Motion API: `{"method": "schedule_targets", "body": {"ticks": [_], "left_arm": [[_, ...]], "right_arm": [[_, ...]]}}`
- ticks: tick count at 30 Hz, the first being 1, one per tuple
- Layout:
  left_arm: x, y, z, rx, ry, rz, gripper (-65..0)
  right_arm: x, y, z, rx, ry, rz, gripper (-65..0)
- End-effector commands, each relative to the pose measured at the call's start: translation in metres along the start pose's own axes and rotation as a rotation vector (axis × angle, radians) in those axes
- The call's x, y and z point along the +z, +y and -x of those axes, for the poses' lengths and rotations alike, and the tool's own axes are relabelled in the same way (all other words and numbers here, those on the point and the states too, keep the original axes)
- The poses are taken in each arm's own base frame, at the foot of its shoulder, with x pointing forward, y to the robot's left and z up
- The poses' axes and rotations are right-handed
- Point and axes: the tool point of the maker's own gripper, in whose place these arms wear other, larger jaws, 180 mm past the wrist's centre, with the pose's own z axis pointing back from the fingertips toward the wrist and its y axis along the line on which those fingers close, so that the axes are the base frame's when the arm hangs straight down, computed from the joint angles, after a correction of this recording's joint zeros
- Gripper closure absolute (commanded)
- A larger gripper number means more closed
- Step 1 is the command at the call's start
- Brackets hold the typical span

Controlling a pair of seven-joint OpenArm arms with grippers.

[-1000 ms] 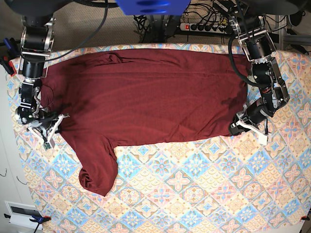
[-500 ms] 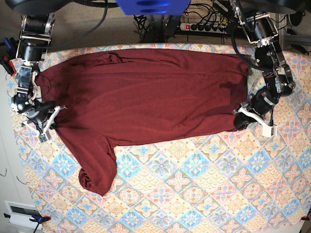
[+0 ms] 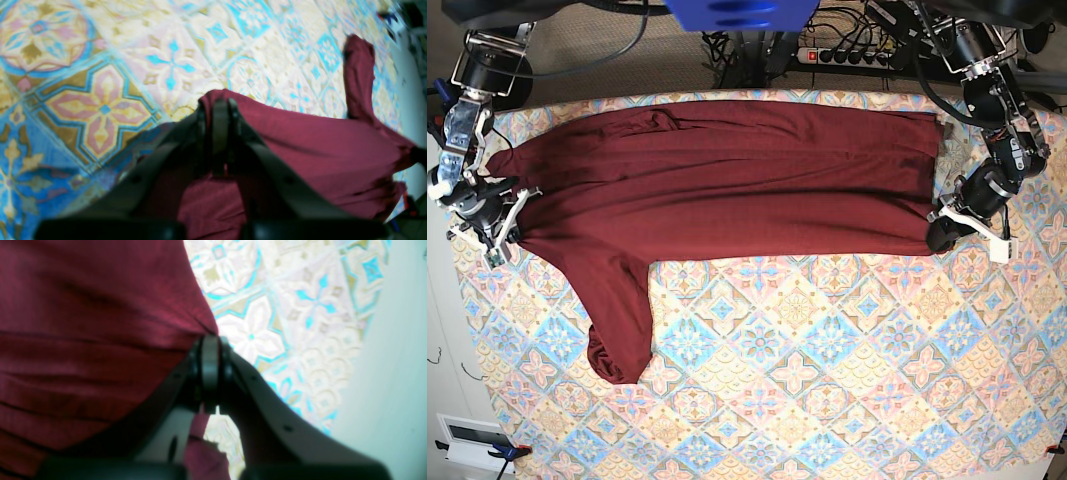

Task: Layout the t-shirt on the table in an organized manner, then fold the t-shirt properly
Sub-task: 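Fold the grasped hem edge with both grippers toward the collar edge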

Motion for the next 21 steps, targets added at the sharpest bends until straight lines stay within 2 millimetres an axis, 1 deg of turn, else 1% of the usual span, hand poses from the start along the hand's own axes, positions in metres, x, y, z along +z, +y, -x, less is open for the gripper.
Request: {"method": "schedule_targets", "body": {"ticks": [1,3,5,9,12,16,20,21], "left_arm": [[0.005,-0.001,-0.018,-0.026,-0.048,0.004,0.0],[0.006,0.000,-0.017,-0.030,-0.043,-0.001,0.0],[0.008,0.004,-0.008,-0.025,-0.024,-0.012,0.0],[0.010,0.009,0.001,-0.021,-0.002,-0.025,0.0],[0.012,0.012,0.009,-0.015,0.017,-0.032,0.0],[0.015,0.015,0.026,-0.010,0.086,-0.042,0.0],[0.018,0.019,0.027,-0.027,0.111,-0.054,0.0],[0.019,0.021,0.031,-0.024,0.120,-0.058,0.0]], "right_arm": [[0.012,-0.018,-0.015,0.021,-0.047,0.048,-0.2],[0.019,-0.018,-0.013,0.030,-0.049,0.059,-0.2],[0.026,-0.021,-0.010,0.033,-0.050,0.076,-0.2],[0.038,-0.028,-0.003,0.029,-0.046,0.107,-0.2],[0.045,-0.025,0.003,0.043,-0.038,0.114,-0.2],[0.050,-0.018,0.010,0.067,-0.021,0.105,-0.2],[0.051,-0.014,0.016,0.075,-0.008,0.098,-0.2],[0.052,-0.013,0.016,0.077,-0.007,0.097,-0.2]]}}
